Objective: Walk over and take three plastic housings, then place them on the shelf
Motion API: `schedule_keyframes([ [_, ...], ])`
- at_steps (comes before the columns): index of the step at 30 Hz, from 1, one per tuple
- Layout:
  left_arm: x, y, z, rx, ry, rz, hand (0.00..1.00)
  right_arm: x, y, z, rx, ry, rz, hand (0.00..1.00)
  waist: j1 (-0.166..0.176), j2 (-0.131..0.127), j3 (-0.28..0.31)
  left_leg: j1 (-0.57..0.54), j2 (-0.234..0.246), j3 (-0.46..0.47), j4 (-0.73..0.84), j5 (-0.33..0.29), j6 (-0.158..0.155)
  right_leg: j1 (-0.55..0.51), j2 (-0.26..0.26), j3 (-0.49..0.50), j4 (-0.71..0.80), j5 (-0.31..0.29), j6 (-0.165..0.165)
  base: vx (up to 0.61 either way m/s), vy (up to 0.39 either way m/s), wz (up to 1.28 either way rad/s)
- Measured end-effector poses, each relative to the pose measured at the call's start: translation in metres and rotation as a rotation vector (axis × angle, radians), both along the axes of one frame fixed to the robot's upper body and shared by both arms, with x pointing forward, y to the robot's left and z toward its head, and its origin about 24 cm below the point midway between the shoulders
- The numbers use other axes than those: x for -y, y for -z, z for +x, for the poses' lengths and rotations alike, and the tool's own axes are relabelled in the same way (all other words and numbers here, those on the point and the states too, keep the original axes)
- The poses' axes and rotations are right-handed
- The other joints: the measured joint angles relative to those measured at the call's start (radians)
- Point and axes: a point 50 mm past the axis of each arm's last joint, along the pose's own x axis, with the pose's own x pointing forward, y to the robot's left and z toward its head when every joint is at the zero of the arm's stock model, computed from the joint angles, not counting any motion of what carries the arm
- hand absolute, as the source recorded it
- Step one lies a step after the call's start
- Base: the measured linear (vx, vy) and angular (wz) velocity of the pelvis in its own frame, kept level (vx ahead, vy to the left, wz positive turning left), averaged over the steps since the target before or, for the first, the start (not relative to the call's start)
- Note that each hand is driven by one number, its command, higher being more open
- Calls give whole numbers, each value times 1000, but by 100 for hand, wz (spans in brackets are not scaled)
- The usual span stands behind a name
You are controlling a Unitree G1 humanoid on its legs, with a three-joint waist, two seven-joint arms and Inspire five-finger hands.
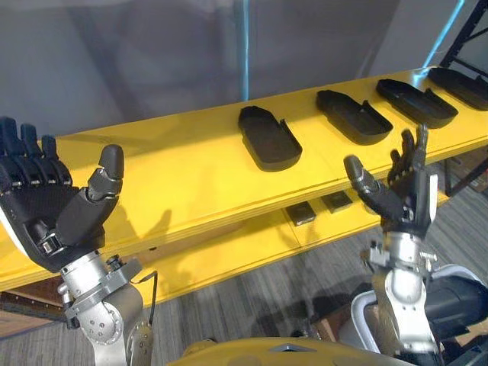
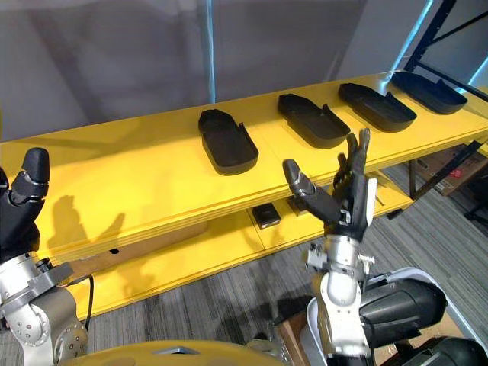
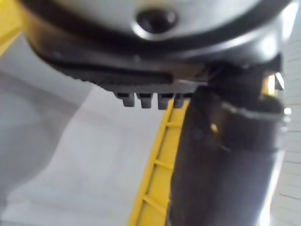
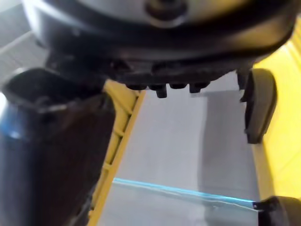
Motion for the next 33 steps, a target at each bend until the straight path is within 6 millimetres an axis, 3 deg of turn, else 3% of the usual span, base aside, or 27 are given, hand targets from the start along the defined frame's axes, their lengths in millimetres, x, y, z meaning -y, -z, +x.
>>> schedule_keyframes([
  [3, 2, -1, 1, 14, 51, 23, 100, 0, 4, 1, -45, 9, -2, 100, 16, 0, 0, -5, -2, -10, -15, 9, 0, -3, 1, -10, -5, 0, 0, 26, -2, 13],
  [8, 10, -1, 3, 49, 157, 33, 100, 1, 25, -10, -172, 53, -54, 100, 8, -1, 1, -3, -2, 27, -21, 7, -3, -29, 1, 29, 0, 0, 0, 12, 17, -19],
  [12, 21, 0, 7, 60, 260, 19, 100, 12, 45, -40, -274, 134, -15, 100, -47, -3, 3, 28, 7, 138, -7, -28, -10, -72, 11, 144, 16, 4, 3, 3, 31, -77],
  [18, 33, 7, 24, 33, 359, 0, 100, 43, 44, -87, -308, 287, -34, 100, -138, -3, 16, 45, 36, 315, 101, -124, -20, -138, 35, 329, 33, 21, 11, -14, 30, -94],
  [20, 38, 12, 33, 10, 363, -28, 100, 47, 42, -94, -288, 291, -18, 100, -157, -3, 26, 50, 52, 316, 154, -160, -20, -141, 50, 376, 29, 29, 13, -30, 5, -89],
  [21, 39, 12, 36, 2, 350, -40, 100, 47, 41, -93, -269, 275, -11, 100, -156, -4, 37, 44, 59, 257, 194, -183, -1, -142, 61, 410, 24, 36, 13, -13, -51, -114],
  [22, 39, 13, 36, -17, 312, -45, 100, 45, 36, -92, -230, 233, -1, 100, -149, 4, 47, 17, 62, 118, 258, -225, 40, -151, 80, 466, 21, 43, 4, -17, -52, -115],
  [24, 36, 13, 35, -41, 258, -52, 100, 42, 32, -87, -180, 175, 23, 100, -132, 23, 63, -16, 56, -44, 339, -273, 74, -166, 105, 525, 25, 44, -6, -47, 2, -106],
  [26, 26, 11, 30, -42, 184, -62, 100, 36, 24, -70, -118, 86, 57, 100, -94, 35, 81, -23, 39, -175, 383, -312, 91, -185, 124, 572, 31, 42, -11, -78, 92, -122],
  [28, 18, 2, 24, 2, 144, -46, 100, 26, 12, -49, -47, -1, 41, 100, -64, 66, 86, -45, 21, -264, 386, -372, 108, -232, 132, 578, 42, 43, -11, -122, 177, -79],
  [29, 19, -3, 23, 29, 156, -31, 100, 22, 9, -43, -33, -18, 44, 100, -59, 76, 89, -55, 12, -280, 384, -378, 96, -247, 127, 578, 60, 51, -3, -92, 157, -6],
  [31, 23, -8, 23, 71, 189, -13, 100, 12, 13, -40, -53, -43, 70, 100, -42, 56, 117, -56, -14, -301, 400, -372, 79, -281, 113, 574, 149, 53, 18, -66, 91, 21],
  [33, 25, -7, 21, 93, 189, -32, 100, 1, 21, -39, -89, -69, 111, 100, -24, 53, 123, -55, -23, -314, 421, -377, 61, -307, 113, 548, 220, 47, 20, -36, 77, 4],
])
